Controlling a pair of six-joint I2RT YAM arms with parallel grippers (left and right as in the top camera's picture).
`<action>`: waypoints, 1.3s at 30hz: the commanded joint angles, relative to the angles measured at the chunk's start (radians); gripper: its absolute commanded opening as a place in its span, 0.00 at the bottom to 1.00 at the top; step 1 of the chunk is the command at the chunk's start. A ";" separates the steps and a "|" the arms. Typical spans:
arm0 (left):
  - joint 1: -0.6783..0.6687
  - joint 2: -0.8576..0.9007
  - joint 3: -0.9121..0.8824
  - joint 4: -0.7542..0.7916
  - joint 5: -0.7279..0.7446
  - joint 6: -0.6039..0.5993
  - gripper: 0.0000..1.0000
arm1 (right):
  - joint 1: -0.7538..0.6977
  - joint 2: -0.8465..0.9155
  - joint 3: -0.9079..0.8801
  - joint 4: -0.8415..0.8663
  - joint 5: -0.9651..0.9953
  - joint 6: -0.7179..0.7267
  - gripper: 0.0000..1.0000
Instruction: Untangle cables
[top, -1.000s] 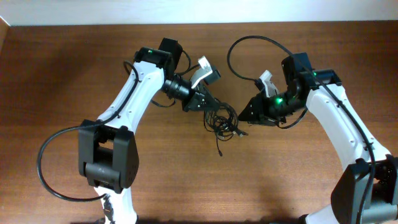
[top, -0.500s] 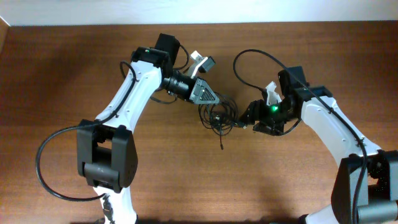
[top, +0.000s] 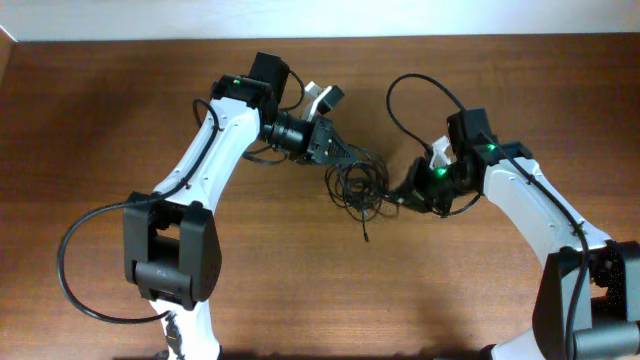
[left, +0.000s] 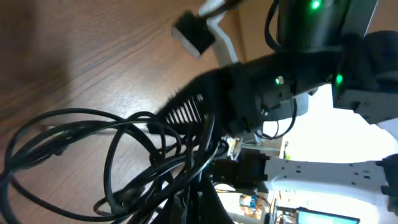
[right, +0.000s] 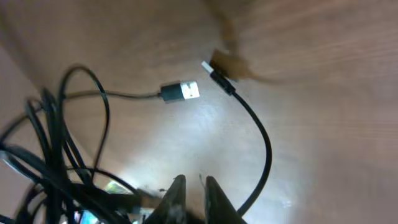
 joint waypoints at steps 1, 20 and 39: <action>0.003 -0.015 -0.006 0.020 -0.010 0.009 0.00 | 0.005 -0.014 -0.003 -0.039 -0.013 0.005 0.04; -0.017 -0.015 -0.008 0.013 -0.367 -0.377 0.00 | -0.026 -0.014 -0.005 -0.097 -0.040 -0.245 0.54; -0.080 -0.015 -0.008 0.010 -0.229 -0.377 0.00 | 0.099 -0.014 -0.005 0.136 -0.060 -0.030 0.11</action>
